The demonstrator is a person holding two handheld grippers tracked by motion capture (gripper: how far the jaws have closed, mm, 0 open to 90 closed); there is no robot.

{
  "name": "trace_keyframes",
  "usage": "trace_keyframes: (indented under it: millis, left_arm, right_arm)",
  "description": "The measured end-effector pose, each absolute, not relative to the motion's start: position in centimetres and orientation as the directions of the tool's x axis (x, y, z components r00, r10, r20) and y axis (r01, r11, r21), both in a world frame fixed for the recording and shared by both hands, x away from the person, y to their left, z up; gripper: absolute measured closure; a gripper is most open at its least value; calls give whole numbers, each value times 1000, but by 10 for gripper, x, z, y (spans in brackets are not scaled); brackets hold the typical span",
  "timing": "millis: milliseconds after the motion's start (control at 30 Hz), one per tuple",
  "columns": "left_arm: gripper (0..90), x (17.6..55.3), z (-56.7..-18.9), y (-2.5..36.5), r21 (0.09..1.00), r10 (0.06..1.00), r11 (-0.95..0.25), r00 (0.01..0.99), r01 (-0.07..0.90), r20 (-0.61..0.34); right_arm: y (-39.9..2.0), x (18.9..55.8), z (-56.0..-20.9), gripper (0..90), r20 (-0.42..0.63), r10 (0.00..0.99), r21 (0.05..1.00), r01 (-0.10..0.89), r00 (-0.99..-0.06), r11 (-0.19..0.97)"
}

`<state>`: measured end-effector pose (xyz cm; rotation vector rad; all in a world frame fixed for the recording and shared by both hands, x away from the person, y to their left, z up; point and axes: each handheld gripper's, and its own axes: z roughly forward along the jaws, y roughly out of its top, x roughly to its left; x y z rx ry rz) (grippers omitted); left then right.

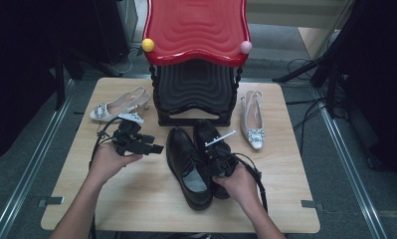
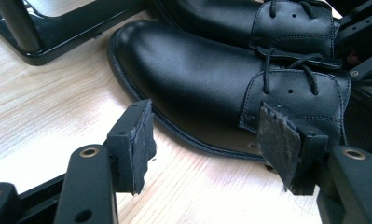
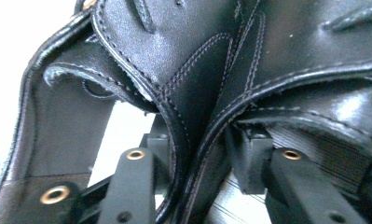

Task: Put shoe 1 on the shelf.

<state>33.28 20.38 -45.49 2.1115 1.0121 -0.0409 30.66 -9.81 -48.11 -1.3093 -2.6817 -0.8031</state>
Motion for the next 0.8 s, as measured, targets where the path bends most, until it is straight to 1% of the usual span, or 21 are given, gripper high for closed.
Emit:
trace_keyframes:
  millis: [33, 67, 100, 133, 167, 233, 367, 433, 500, 567, 633, 800]
  left_arm:
    - [369, 333, -454, 205, 636, 644, -372, 681, 676, -348]
    - [369, 333, -454, 205, 636, 644, -372, 681, 676, -348]
    - [369, 333, -454, 205, 639, 643, -371, 683, 674, -347]
    - [369, 333, -454, 206, 640, 643, -371, 684, 673, -346]
    - [369, 333, -454, 206, 641, 642, -370, 684, 673, -347]
    - [369, 333, -454, 207, 640, 645, -374, 684, 671, -341]
    - [369, 334, -455, 210, 636, 654, -369, 676, 678, -340]
    - [369, 335, -456, 211, 633, 664, -376, 673, 677, -326]
    - [369, 335, -457, 212, 629, 665, -373, 670, 681, -330]
    - [369, 336, -458, 213, 629, 667, -372, 668, 683, -330]
    - [369, 336, -458, 214, 628, 667, -373, 668, 683, -330]
    - [370, 336, -458, 215, 627, 669, -367, 664, 687, -335]
  right_arm:
    - [-97, 306, -481, 702, 250, 724, 429, 744, -643, 512]
    - [-97, 306, -481, 702, 250, 724, 429, 744, -643, 512]
    - [-97, 306, -480, 744, 240, 731, 423, 747, -639, 514]
    - [-97, 306, -480, 744, 240, 731, 423, 747, -639, 514]
    - [-97, 306, -480, 768, 232, 737, 419, 749, -635, 513]
    - [-99, 309, -478, 806, 242, 754, 392, 772, -611, 500]
    - [-108, 313, -478, 820, 275, 748, 390, 781, -604, 487]
    - [-117, 316, -478, 828, 305, 742, 382, 791, -596, 478]
    - [-122, 316, -476, 830, 310, 738, 382, 789, -600, 481]
    - [-128, 318, -474, 832, 330, 732, 389, 793, -596, 470]
    - [-137, 320, -469, 833, 374, 721, 404, 802, -583, 439]
    - [-146, 320, -462, 832, 418, 703, 418, 809, -576, 414]
